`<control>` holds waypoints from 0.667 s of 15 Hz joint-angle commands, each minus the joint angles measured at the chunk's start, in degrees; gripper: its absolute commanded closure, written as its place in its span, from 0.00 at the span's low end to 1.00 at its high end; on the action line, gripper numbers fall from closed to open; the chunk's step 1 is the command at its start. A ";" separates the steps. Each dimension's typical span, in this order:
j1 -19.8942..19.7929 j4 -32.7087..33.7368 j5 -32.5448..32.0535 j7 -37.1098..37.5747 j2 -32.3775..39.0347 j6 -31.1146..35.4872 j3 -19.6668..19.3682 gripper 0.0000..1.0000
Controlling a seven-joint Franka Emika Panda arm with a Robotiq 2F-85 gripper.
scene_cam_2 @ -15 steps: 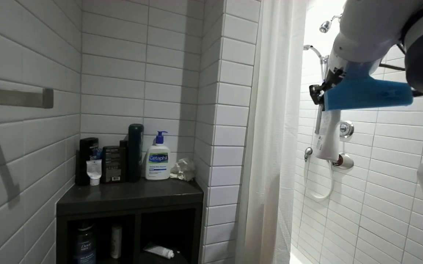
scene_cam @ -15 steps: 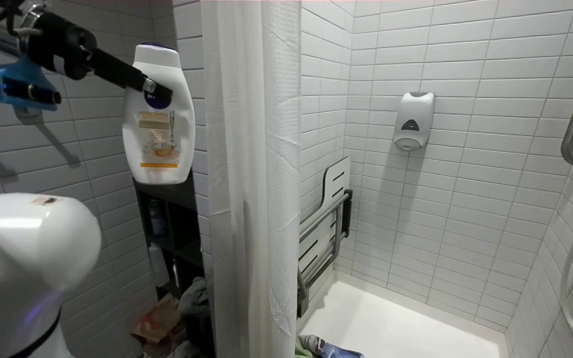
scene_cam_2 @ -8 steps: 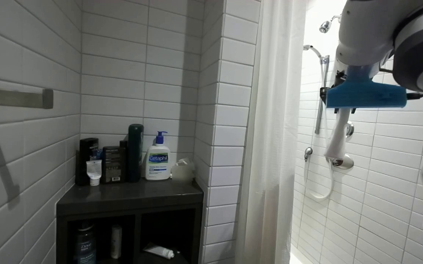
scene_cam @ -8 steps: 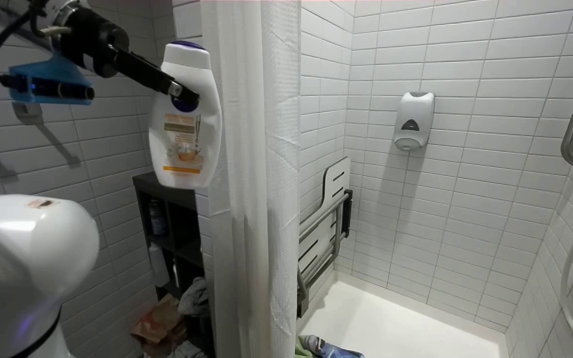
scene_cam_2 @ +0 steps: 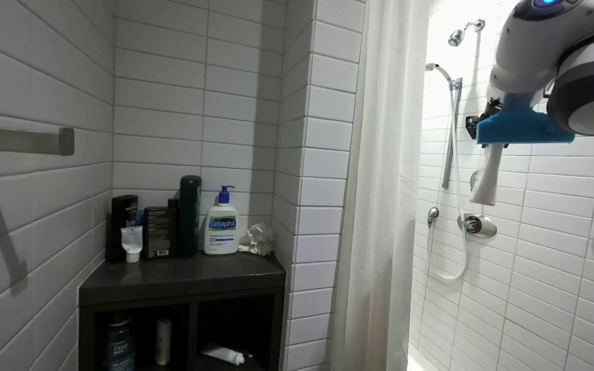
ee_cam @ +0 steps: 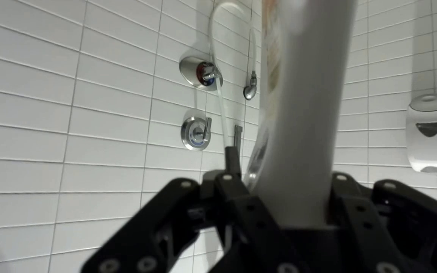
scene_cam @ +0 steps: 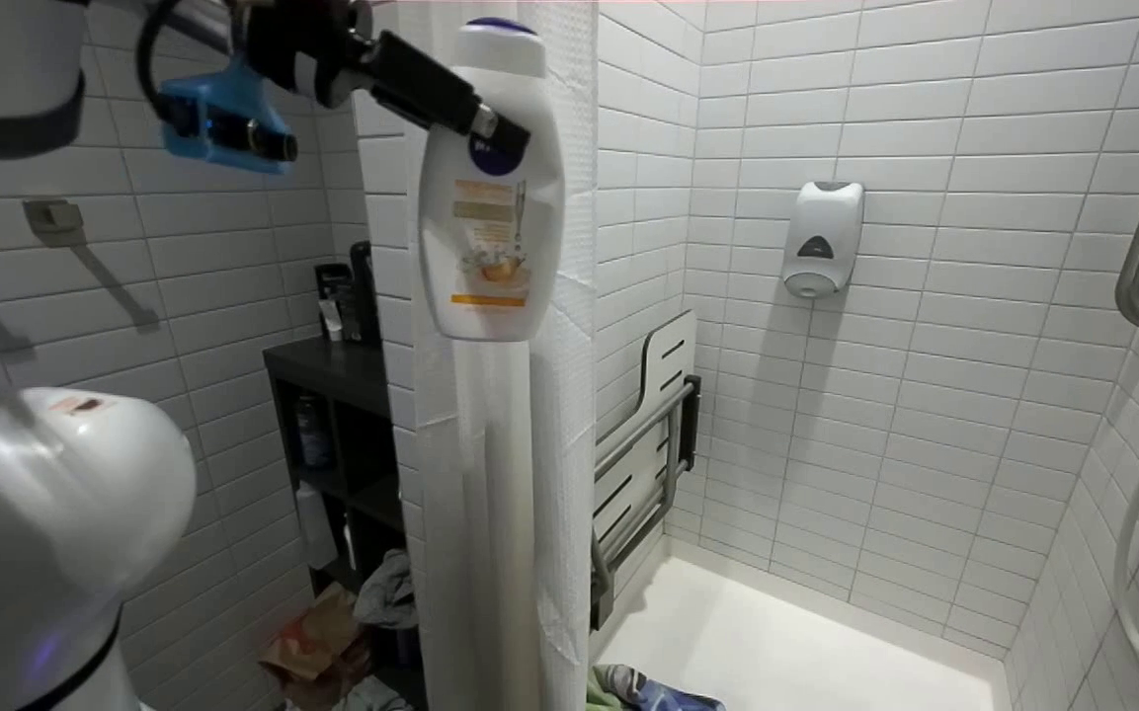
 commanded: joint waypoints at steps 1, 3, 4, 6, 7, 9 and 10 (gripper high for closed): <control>-5.89 1.83 -9.11 -15.00 -5.95 12.46 -10.60 0.84; -7.57 5.55 -12.51 -21.90 -5.80 20.52 -18.41 0.84; -8.03 7.91 -12.86 -24.89 -4.86 24.04 -21.58 0.84; -7.76 13.18 -10.79 -30.89 -2.50 30.13 -27.02 0.84; -6.84 16.35 -8.79 -34.29 -1.26 32.32 -29.23 0.84; -5.23 21.36 -3.72 -40.93 0.69 35.41 -32.02 0.84; -4.42 24.15 -0.76 -43.84 2.41 36.34 -32.87 0.84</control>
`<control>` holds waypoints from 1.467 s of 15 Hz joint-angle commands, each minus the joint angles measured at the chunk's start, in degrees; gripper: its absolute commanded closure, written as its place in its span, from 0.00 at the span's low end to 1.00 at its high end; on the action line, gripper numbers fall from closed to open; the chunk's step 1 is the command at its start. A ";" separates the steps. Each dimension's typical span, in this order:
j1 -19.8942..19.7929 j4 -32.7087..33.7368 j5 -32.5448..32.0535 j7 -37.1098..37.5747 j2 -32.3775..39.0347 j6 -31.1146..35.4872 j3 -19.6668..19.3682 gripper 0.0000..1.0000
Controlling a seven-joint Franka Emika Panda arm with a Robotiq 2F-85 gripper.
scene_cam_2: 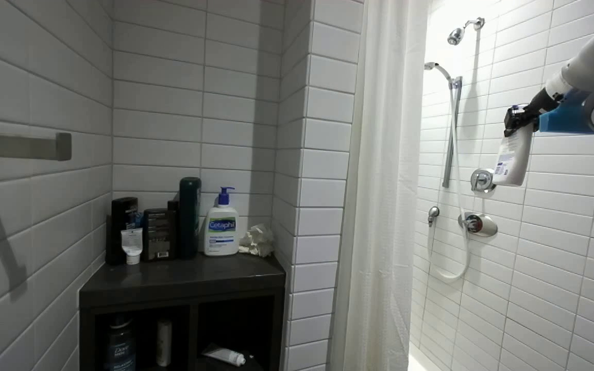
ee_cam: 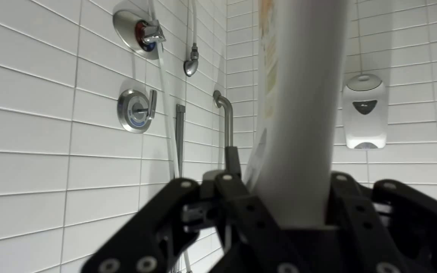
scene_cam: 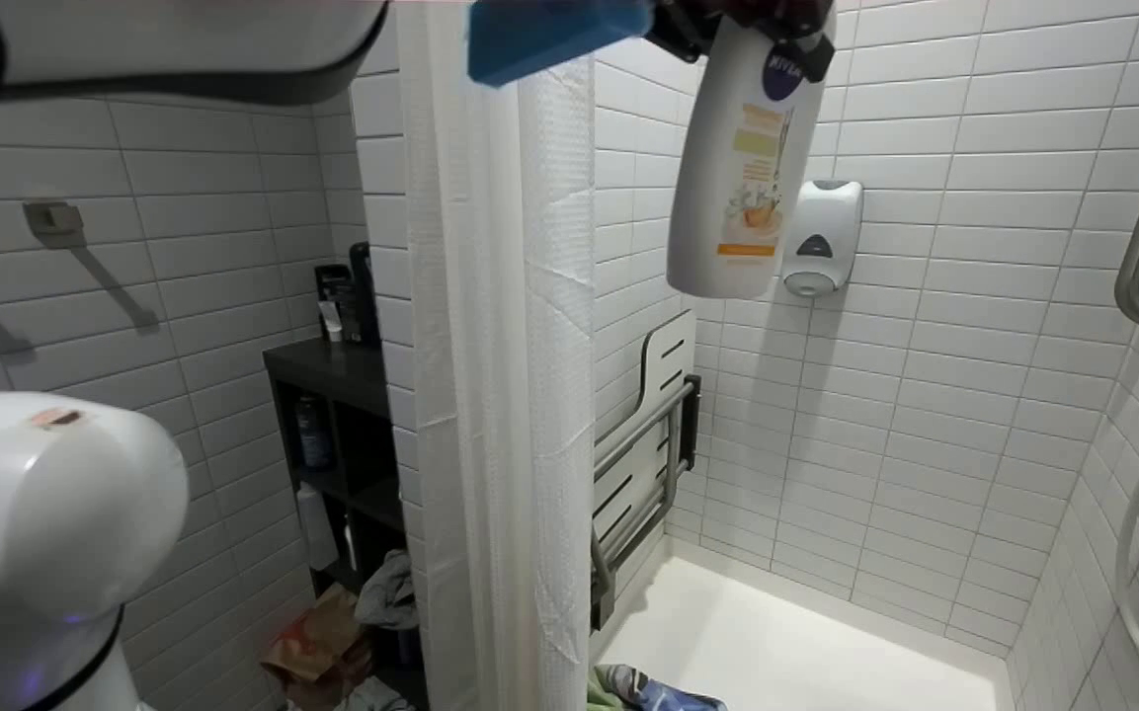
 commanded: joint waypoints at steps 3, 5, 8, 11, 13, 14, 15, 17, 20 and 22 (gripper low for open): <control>3.54 13.99 15.72 -15.27 10.80 5.93 -3.28 0.84; 3.56 16.28 21.70 -20.49 13.36 6.63 -4.31 0.84; 2.90 18.87 31.19 -27.34 18.73 6.69 -6.09 0.84; 1.05 20.18 40.03 -32.73 24.69 7.05 -7.60 0.84; -0.50 20.83 45.48 -36.40 28.46 7.28 -8.02 0.84; -1.58 21.11 48.02 -38.10 30.42 7.30 -7.94 0.84; -2.77 21.41 50.62 -40.00 32.25 7.28 -7.63 0.84; -5.30 21.90 55.77 -43.90 35.74 7.51 -7.01 0.84; -9.32 22.64 62.49 -49.38 40.23 6.97 -5.51 0.84; -11.74 23.30 65.68 -52.41 42.63 6.15 -4.31 0.84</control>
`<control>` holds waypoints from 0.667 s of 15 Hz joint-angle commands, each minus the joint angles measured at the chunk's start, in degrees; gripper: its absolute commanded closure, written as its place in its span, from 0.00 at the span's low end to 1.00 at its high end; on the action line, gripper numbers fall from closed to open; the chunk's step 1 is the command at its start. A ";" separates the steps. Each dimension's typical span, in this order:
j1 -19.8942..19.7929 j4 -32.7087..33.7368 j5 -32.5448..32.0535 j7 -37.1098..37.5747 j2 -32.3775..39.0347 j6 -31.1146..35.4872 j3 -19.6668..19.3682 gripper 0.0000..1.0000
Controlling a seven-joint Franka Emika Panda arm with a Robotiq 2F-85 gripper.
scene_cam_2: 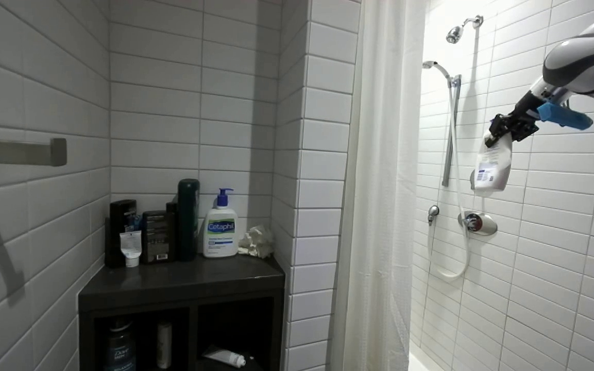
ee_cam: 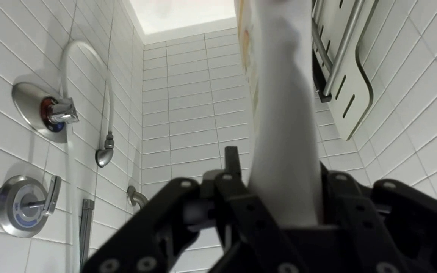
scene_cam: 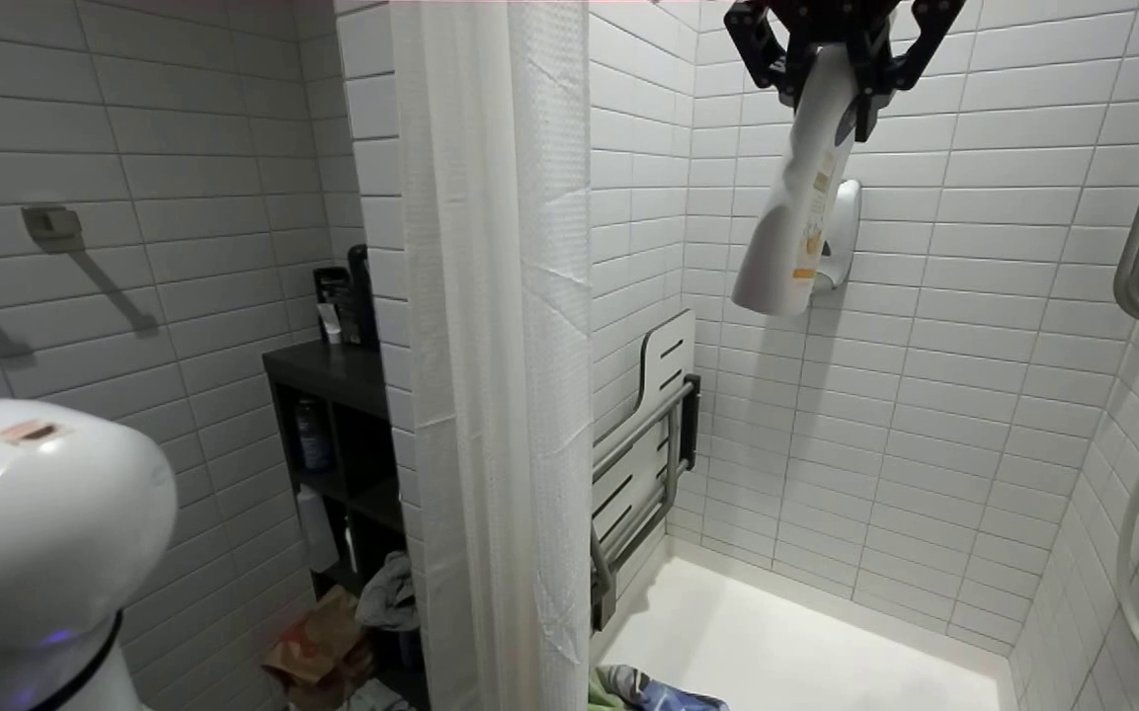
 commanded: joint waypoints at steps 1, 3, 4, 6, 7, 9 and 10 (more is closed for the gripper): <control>-5.86 2.61 6.51 -6.05 7.26 -0.73 3.36 0.84; -8.00 3.21 8.53 -9.22 8.78 -2.19 4.69 0.84; -8.83 3.55 9.42 -10.95 9.29 -3.17 5.26 0.84; -10.25 4.24 11.15 -13.87 10.26 -5.00 6.13 0.84; -10.86 4.46 11.86 -15.26 10.58 -5.84 6.52 0.84; -11.77 5.20 13.10 -18.02 11.08 -8.63 7.11 0.84; -12.11 5.66 13.49 -19.51 11.25 -10.13 7.36 0.84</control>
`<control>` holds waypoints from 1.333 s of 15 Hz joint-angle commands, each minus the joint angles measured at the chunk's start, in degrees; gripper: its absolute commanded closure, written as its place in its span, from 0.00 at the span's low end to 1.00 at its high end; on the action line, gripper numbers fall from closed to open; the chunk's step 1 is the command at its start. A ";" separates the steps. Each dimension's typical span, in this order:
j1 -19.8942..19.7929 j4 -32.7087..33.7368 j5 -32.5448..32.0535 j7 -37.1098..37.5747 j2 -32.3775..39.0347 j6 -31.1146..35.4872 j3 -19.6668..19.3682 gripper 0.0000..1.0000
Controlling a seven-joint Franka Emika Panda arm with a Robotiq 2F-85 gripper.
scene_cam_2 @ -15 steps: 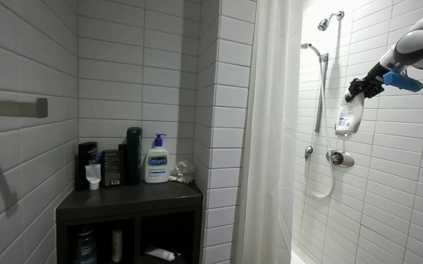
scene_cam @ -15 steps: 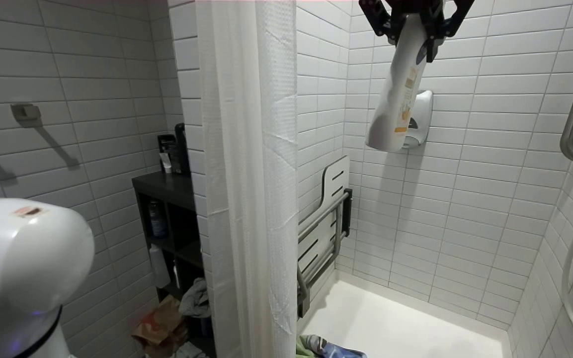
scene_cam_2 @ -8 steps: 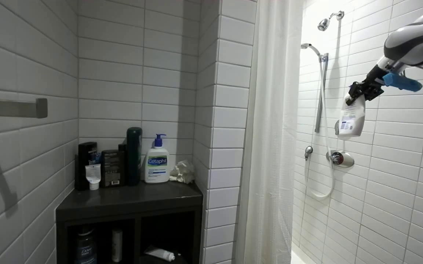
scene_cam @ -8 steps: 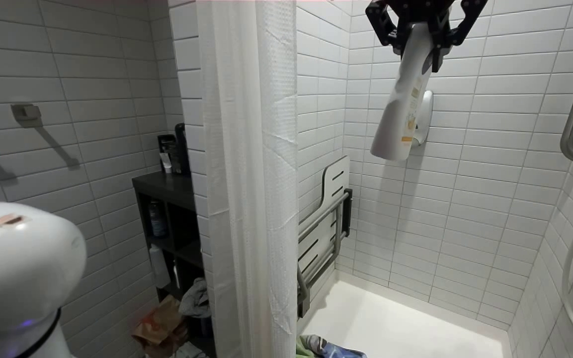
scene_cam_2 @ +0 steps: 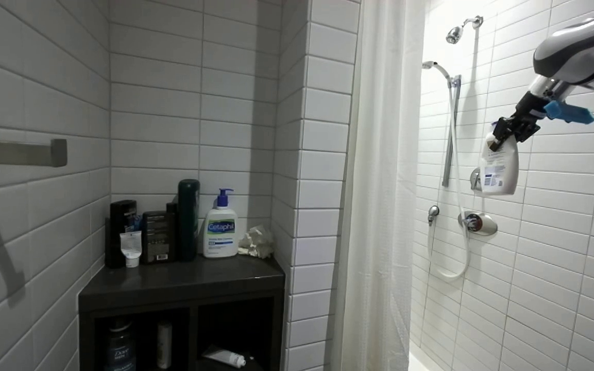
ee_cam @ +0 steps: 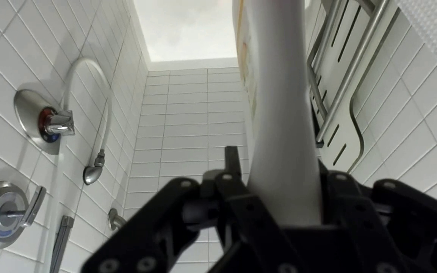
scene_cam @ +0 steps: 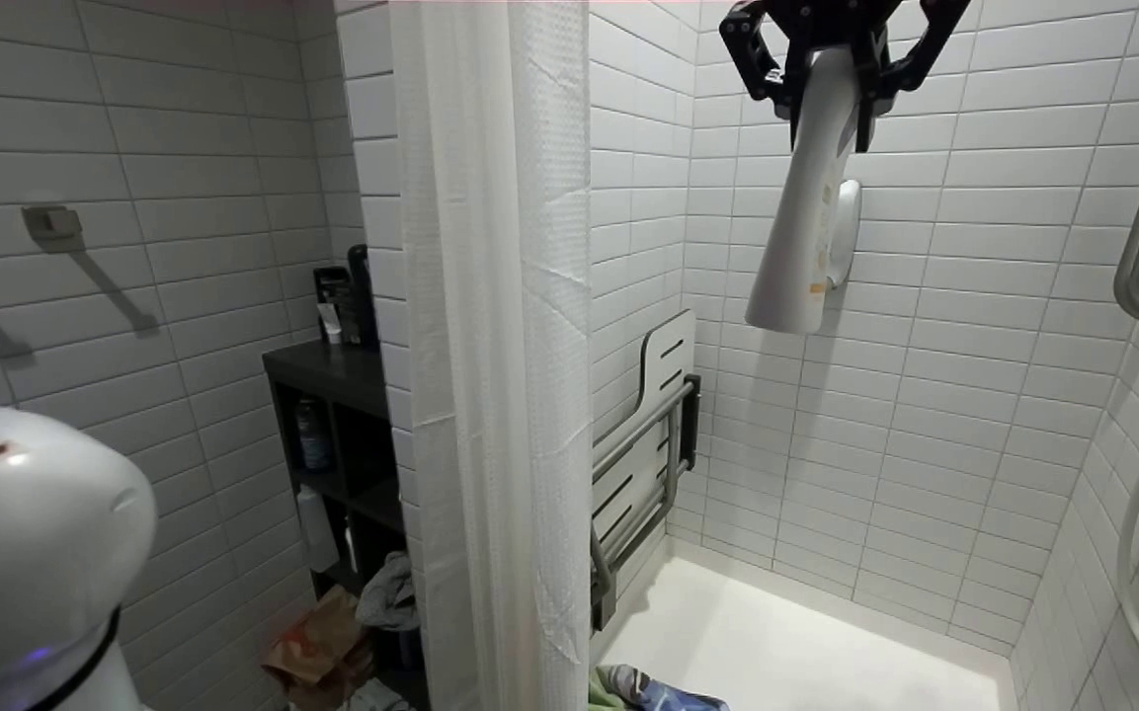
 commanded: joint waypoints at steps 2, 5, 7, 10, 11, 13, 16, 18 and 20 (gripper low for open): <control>-3.08 3.48 2.83 -7.60 2.85 -5.98 2.28 0.84; -3.89 4.41 2.03 -10.99 3.56 -7.00 2.57 0.84; -4.49 4.88 1.53 -13.67 4.10 -7.07 2.73 0.84; -5.35 5.60 0.87 -18.52 5.03 -6.78 2.74 0.84; -5.53 5.90 0.75 -20.51 5.33 -6.88 2.69 0.84; -5.95 6.21 1.31 -23.64 5.78 -6.97 2.65 0.84; -5.70 6.80 3.28 -28.45 5.79 -9.34 2.23 0.84; -5.33 7.34 4.59 -31.37 5.73 -11.32 1.94 0.84; -5.90 7.57 4.96 -33.07 6.18 -11.64 2.20 0.84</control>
